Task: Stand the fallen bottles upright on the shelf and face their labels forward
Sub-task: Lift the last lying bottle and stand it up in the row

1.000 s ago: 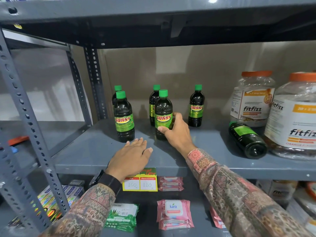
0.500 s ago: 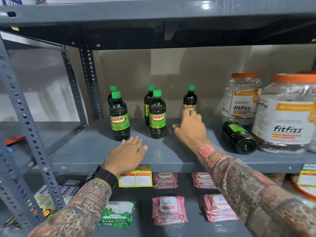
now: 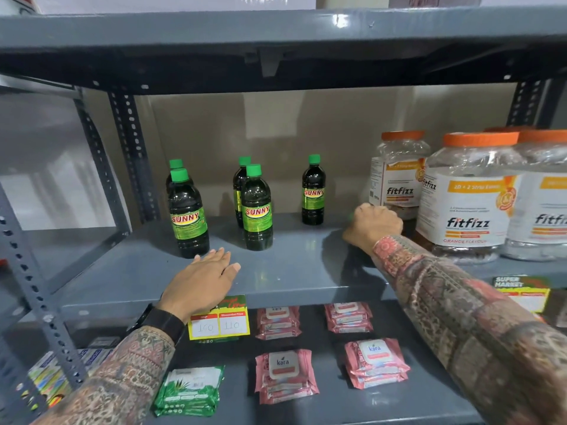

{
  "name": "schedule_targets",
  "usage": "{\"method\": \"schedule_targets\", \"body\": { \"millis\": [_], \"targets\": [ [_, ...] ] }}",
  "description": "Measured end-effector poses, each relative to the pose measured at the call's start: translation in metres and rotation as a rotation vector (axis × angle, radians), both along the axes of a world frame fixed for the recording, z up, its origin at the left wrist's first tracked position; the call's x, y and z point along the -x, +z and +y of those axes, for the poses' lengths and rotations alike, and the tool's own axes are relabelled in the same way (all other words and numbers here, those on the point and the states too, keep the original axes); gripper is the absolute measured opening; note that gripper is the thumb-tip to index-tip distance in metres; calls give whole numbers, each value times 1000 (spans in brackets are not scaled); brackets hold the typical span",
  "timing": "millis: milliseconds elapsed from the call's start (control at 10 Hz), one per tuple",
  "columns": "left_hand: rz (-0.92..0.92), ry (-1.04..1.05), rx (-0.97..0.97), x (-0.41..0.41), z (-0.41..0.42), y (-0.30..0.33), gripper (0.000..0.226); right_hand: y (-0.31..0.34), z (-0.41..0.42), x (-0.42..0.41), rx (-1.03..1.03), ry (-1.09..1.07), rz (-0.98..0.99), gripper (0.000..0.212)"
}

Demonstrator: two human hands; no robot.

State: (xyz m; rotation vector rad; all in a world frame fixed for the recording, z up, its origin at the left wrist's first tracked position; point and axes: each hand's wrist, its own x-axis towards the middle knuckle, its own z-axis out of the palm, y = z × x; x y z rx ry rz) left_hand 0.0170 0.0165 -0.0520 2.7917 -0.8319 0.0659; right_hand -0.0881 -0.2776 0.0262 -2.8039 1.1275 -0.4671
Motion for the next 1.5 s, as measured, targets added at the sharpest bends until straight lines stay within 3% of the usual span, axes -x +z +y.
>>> {"method": "schedule_targets", "body": {
  "millis": [100, 200, 300, 400, 600, 800, 1000, 1200, 1300, 1500],
  "targets": [
    [1, 3, 2, 0, 1, -1, 67, -4, 7, -10, -96, 81, -117, 70],
    [2, 6, 9, 0, 1, -1, 67, -12, 25, -27, -138, 207, -428, 89],
    [-4, 4, 10, -1, 0, -1, 68, -25, 36, -41, -480, 394, -812, 102],
    [-6, 7, 14, -1, 0, -2, 68, -42, 38, -51, -620, 524, -973, 96],
    [-6, 8, 24, -2, 0, -4, 67, -50, 29, -56, -704, 539, -996, 89],
    [-11, 16, 33, -2, 1, -2, 66, -57, 32, -58, -456, 369, -902, 104],
    [-16, 10, 34, 0, -1, -2, 66, -57, 28, -57, -530, 417, -886, 85],
    [-15, 11, 30, 2, -1, -1, 66, -60, 28, -58, -461, 356, -869, 99],
    [-14, 10, 27, 1, -1, -1, 66, -60, 28, -58, -484, 394, -864, 86],
    [-15, 17, 19, 1, 0, 0, 66, -60, 31, -58, -436, 365, -856, 94]
  ]
}}
